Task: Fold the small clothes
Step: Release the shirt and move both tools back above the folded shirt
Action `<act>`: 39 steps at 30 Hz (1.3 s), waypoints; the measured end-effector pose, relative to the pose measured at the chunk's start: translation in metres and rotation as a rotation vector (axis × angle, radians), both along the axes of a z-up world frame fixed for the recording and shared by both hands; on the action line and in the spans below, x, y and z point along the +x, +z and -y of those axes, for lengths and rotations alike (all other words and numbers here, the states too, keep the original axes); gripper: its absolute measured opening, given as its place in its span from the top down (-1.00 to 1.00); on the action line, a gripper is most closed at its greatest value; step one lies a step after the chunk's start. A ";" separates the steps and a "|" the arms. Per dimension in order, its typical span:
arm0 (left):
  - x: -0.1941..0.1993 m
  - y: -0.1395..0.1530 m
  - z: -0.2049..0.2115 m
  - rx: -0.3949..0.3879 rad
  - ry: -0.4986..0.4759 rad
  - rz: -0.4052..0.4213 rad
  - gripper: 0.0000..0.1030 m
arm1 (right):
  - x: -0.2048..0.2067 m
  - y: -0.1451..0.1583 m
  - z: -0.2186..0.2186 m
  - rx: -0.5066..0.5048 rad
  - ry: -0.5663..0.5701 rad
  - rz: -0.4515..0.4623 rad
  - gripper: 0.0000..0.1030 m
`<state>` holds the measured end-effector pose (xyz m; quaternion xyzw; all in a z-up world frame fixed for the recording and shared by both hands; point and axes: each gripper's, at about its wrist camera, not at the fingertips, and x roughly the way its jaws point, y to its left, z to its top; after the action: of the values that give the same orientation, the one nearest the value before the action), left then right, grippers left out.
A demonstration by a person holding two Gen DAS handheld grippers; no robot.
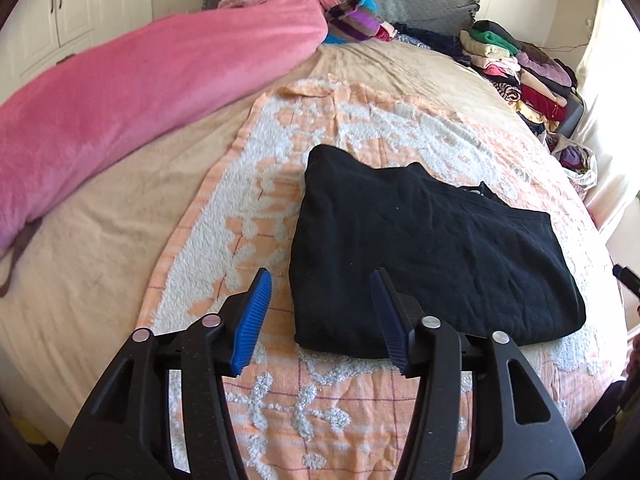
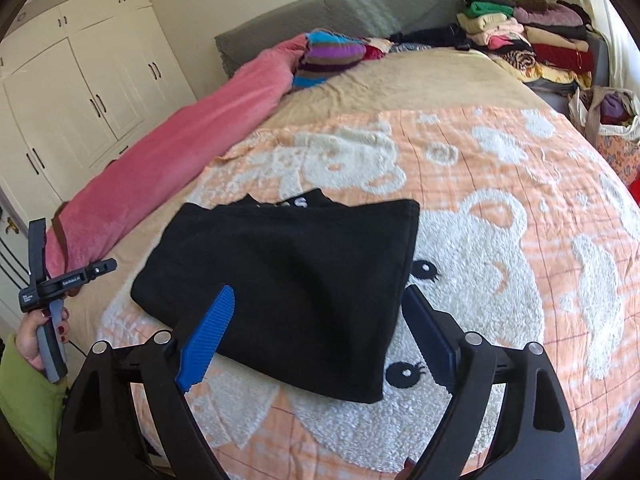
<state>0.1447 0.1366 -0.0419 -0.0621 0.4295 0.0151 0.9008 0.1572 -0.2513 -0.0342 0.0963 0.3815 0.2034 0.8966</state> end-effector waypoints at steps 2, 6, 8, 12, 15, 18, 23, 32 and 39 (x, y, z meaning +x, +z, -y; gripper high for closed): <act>-0.001 0.003 0.002 0.006 -0.007 0.008 0.07 | -0.002 0.008 -0.005 0.011 0.008 0.021 -0.73; -0.004 0.012 0.004 0.014 -0.009 0.026 -0.06 | -0.009 0.024 -0.013 0.023 0.021 0.057 -0.73; -0.005 0.015 0.004 0.020 -0.006 0.033 -0.13 | -0.012 0.032 -0.017 0.023 0.024 0.073 -0.74; -0.009 0.022 0.002 0.028 0.005 0.057 -0.30 | -0.017 0.045 -0.028 0.019 0.031 0.106 -0.85; -0.011 0.026 -0.001 0.024 0.012 0.069 -0.43 | -0.019 0.054 -0.040 -0.002 0.051 0.126 -0.86; -0.013 0.030 -0.003 0.026 0.018 0.080 -0.54 | -0.021 0.058 -0.051 -0.009 0.061 0.143 -0.86; -0.016 0.032 -0.006 0.044 0.033 0.092 -0.62 | -0.020 0.064 -0.069 0.003 0.090 0.153 -0.91; -0.015 0.031 -0.017 0.063 0.052 0.102 -0.65 | -0.015 0.074 -0.117 0.014 0.176 0.163 -0.91; 0.001 0.023 -0.039 0.028 0.101 0.081 -0.67 | -0.008 0.058 -0.175 -0.025 0.265 0.139 -0.91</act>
<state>0.1455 0.1758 -0.0191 -0.0716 0.3887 0.0639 0.9164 0.1495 -0.0765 0.0239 0.0198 0.3305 0.3215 0.8871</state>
